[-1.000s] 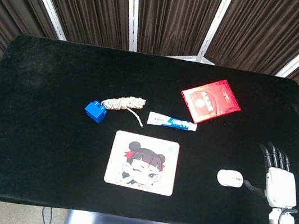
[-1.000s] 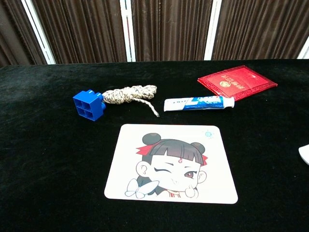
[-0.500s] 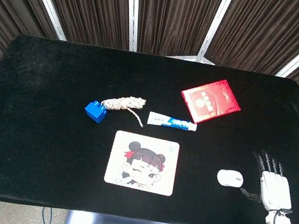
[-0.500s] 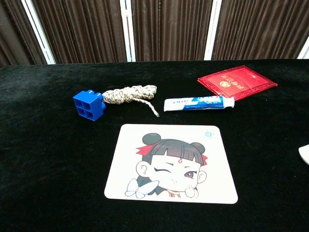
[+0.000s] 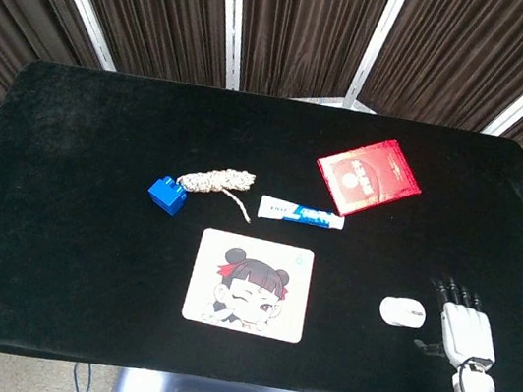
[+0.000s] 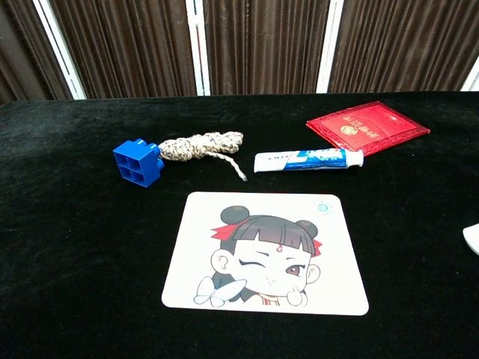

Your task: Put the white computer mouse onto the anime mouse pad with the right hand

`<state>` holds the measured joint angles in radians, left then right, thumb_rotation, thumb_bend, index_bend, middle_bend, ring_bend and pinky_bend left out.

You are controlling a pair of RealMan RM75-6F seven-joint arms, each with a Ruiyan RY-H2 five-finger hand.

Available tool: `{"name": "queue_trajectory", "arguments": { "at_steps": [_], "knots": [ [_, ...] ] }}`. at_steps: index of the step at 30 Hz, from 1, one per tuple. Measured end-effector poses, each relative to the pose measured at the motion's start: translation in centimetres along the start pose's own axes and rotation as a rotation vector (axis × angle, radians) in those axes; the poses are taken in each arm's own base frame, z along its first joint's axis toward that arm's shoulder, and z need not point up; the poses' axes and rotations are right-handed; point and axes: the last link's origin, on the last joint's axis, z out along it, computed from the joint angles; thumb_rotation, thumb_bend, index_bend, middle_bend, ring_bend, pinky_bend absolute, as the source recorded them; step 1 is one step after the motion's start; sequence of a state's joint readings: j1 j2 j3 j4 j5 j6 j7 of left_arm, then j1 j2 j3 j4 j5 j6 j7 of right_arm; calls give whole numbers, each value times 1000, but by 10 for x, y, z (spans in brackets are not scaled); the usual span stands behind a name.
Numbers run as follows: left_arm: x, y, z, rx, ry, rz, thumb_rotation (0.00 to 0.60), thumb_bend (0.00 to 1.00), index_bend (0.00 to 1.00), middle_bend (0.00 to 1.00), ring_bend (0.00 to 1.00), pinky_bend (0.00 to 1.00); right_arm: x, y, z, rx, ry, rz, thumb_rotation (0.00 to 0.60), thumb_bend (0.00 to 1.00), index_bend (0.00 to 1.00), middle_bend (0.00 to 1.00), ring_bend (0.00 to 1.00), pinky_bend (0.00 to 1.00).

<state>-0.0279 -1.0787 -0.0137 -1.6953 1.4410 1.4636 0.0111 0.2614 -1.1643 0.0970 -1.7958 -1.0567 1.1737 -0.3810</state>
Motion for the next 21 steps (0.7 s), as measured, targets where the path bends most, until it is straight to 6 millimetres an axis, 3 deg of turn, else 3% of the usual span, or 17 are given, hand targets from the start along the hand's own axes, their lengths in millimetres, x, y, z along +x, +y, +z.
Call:
{"name": "queue_trajectory", "arguments": {
  "at_steps": [7, 21],
  "knots": [
    [0, -1, 0, -1, 1, -3, 600, 248, 107, 0, 0, 0, -4, 6, 11, -6, -25, -54, 600, 43, 79, 0, 0, 0],
    [-1, 2, 2, 12, 11, 9, 600, 249, 107, 0, 0, 0, 13, 33, 34, 37, -56, 10, 600, 42, 78, 0, 0, 0]
  ]
}}
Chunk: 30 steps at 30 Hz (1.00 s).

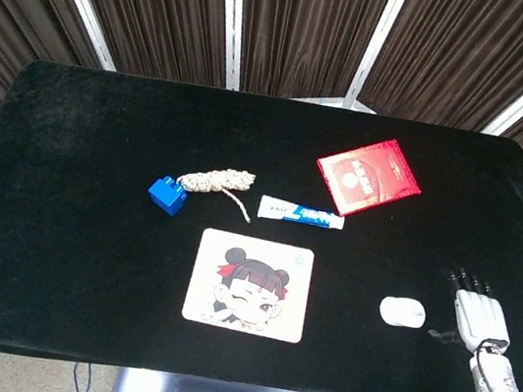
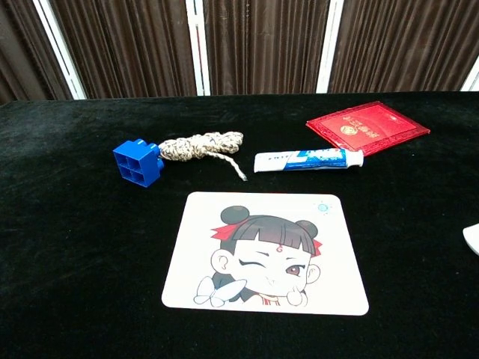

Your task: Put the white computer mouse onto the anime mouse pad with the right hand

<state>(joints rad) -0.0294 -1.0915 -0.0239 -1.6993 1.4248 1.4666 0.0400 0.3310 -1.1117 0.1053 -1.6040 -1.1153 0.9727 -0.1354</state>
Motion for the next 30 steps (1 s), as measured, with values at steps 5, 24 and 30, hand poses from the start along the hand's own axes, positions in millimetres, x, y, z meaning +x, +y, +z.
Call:
{"name": "queue_trajectory", "arguments": {
  "at_steps": [5, 24, 30],
  "knots": [
    [0, 1, 0, 2, 6, 3, 600, 247, 107, 0, 0, 0, 4, 8, 6, 54, -10, 49, 600, 42, 79, 0, 0, 0],
    [-1, 3, 1, 11, 10, 17, 600, 248, 109, 0, 0, 0, -11, 13, 10, 152, -78, 92, 600, 43, 97, 0, 0, 0],
    [-1, 4, 1, 14, 9, 23, 600, 249, 113, 0, 0, 0, -21, 8, 14, 180, -95, 132, 600, 43, 101, 0, 0, 0]
  ]
}}
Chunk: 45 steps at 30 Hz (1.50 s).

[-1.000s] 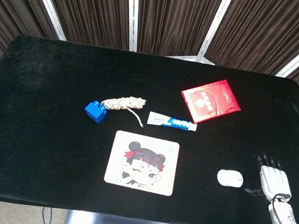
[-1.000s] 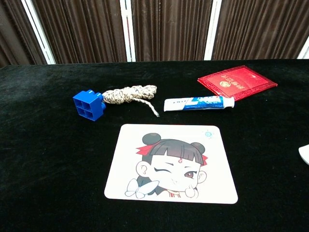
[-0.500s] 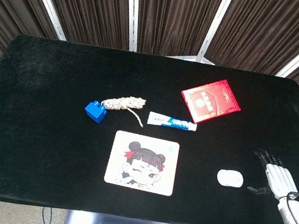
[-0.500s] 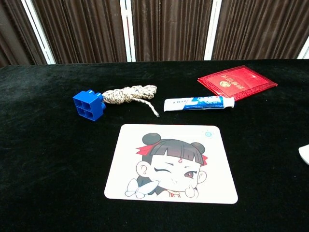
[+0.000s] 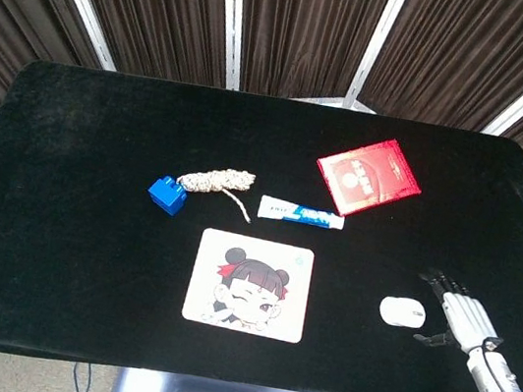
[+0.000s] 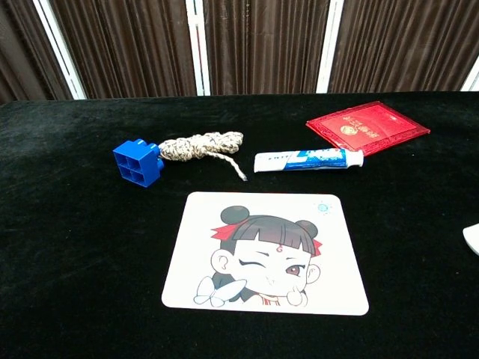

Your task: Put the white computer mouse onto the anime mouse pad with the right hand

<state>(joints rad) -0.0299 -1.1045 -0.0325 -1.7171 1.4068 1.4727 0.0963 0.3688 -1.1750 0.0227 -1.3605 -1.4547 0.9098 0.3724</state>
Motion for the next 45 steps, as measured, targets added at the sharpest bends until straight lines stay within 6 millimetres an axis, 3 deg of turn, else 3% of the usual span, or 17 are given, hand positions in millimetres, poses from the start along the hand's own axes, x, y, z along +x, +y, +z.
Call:
{"name": "queue_trajectory", "arguments": {
  "at_steps": [19, 37, 45],
  "knots": [
    [-1, 4, 5, 8, -15, 9, 600, 248, 116, 0, 0, 0, -17, 25, 25, 124, 96, -22, 600, 43, 170, 0, 0, 0],
    [-1, 4, 5, 8, -17, 6, 600, 250, 116, 0, 0, 0, -40, 14, 25, 150, 7, 70, 600, 45, 184, 3, 0, 0],
    [-1, 4, 5, 7, -18, 6, 600, 248, 116, 0, 0, 0, -41, 9, 32, 126, 1, 58, 600, 56, 263, 42, 0, 0]
  ]
}}
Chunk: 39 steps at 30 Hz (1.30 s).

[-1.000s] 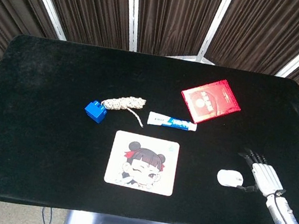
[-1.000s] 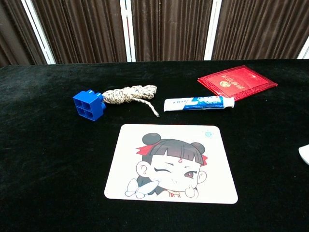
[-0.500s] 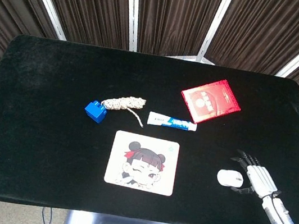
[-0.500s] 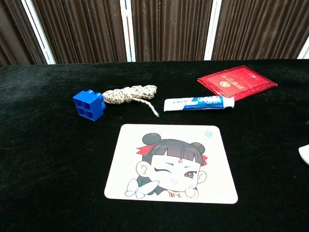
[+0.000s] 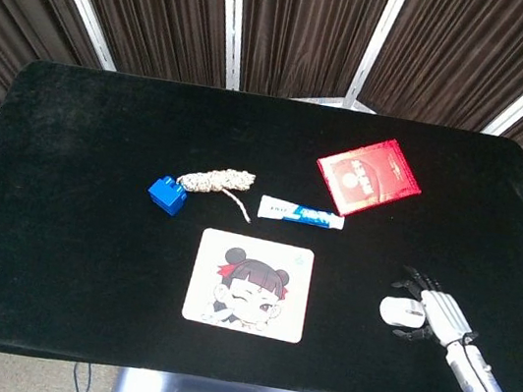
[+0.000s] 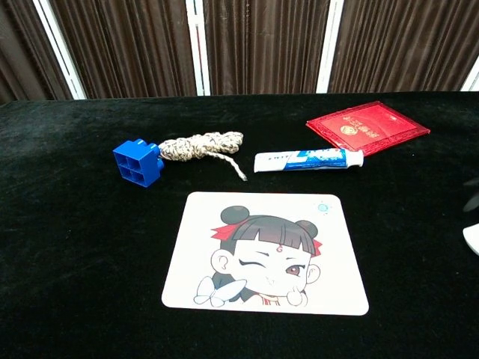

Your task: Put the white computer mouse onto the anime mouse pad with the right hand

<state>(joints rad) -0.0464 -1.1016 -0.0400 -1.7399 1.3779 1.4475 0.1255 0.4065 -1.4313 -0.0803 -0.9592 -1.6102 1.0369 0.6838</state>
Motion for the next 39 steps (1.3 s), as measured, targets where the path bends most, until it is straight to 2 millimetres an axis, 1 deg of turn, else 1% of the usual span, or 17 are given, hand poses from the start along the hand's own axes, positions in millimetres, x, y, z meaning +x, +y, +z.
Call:
{"name": "queue_trajectory", "arguments": {
  "at_steps": [6, 10, 13, 15, 17, 19, 21, 23, 24, 27, 30, 36, 39],
  "knots": [
    [0, 0, 0, 0, -1, 0, 600, 246, 118, 0, 0, 0, -2, 3, 0, -17, -7, -7, 600, 59, 276, 52, 0, 0],
    [0, 0, 0, 0, -1, -1, 600, 248, 141, 0, 0, 0, -3, 4, 0, -25, -19, -17, 600, 76, 287, 68, 0, 0],
    [0, 0, 0, 0, -1, -2, 600, 247, 147, 0, 0, 0, -3, 5, 0, -28, -25, -31, 600, 106, 363, 121, 0, 0],
    [0, 0, 0, -1, -1, -2, 600, 248, 147, 0, 0, 0, -3, 5, 1, -27, -23, -36, 600, 123, 445, 173, 0, 0],
    [0, 0, 0, -1, -1, -3, 600, 249, 147, 0, 0, 0, -3, 4, 1, -26, -18, -38, 600, 131, 500, 224, 0, 10],
    [0, 0, 0, -1, -1, -3, 600, 247, 150, 0, 0, 0, -2, 4, 1, -22, -14, -42, 600, 136, 540, 291, 25, 99],
    [0, 0, 0, -1, -1, -4, 600, 248, 154, 0, 0, 0, -1, 3, 1, -14, -7, -49, 600, 140, 574, 394, 125, 299],
    [0, 0, 0, -1, -1, -4, 600, 248, 157, 0, 0, 0, 0, 3, 1, -6, 2, -60, 600, 141, 590, 469, 222, 428],
    [0, 0, 0, -1, -1, -5, 600, 248, 158, 0, 0, 0, 0, 3, 1, -1, 7, -67, 600, 142, 595, 499, 267, 480],
    [0, 0, 0, -2, -1, -7, 600, 247, 159, 0, 0, 0, 0, 2, 1, 7, 14, -83, 600, 141, 621, 545, 340, 573],
    [0, 0, 0, -2, -1, -8, 600, 248, 160, 0, 0, 0, 0, 3, 1, 7, 12, -92, 600, 140, 646, 575, 376, 620],
    [0, 0, 0, -3, -1, -10, 600, 247, 160, 0, 0, 0, 2, 2, 1, 19, 15, -113, 600, 142, 648, 578, 380, 625],
    [0, 0, 0, -4, -1, -11, 600, 249, 160, 0, 0, 0, 6, 0, 2, 31, 28, -119, 600, 142, 648, 578, 380, 625]
  ]
}}
